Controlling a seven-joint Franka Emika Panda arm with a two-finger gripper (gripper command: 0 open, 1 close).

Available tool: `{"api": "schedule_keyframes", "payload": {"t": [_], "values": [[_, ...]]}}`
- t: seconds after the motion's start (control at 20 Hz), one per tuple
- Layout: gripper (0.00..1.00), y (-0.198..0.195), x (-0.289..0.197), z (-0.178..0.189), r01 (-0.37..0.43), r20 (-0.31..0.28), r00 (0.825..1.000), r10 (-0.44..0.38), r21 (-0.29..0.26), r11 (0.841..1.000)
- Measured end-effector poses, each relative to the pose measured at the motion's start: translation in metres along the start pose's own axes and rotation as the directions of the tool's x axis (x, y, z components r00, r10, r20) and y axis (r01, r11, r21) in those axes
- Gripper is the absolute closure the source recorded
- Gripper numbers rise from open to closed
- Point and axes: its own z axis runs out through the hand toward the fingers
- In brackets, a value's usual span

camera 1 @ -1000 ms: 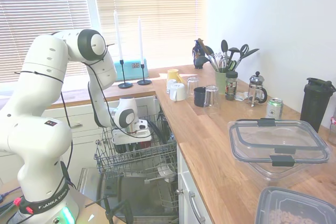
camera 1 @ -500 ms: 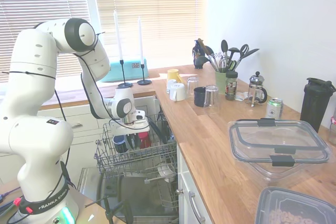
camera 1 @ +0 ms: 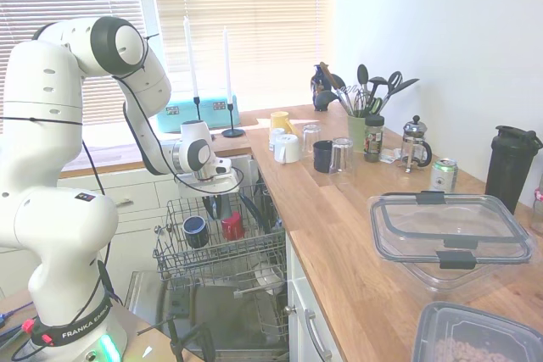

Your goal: Move a mug from dishwasher to table

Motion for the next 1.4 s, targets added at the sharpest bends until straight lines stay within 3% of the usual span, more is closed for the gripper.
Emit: {"api": "schedule_keyframes", "payload": {"t": [0.5, 0.9, 1.15, 1.4], "values": [[1.00, -0.010, 0.007, -0.039, -0.034, -0.050, 0.998, 0.035, 0.016, 0.999], [1.00, -0.016, 0.012, -0.090, -0.089, -0.107, 0.990, 0.096, 0.070, 0.994], [1.00, 0.015, 0.023, -0.137, -0.175, -0.147, 0.970, 0.192, 0.121, 0.977], [1.00, 0.053, 0.031, -0.166, -0.248, -0.144, 0.951, 0.273, 0.169, 0.954]]}}
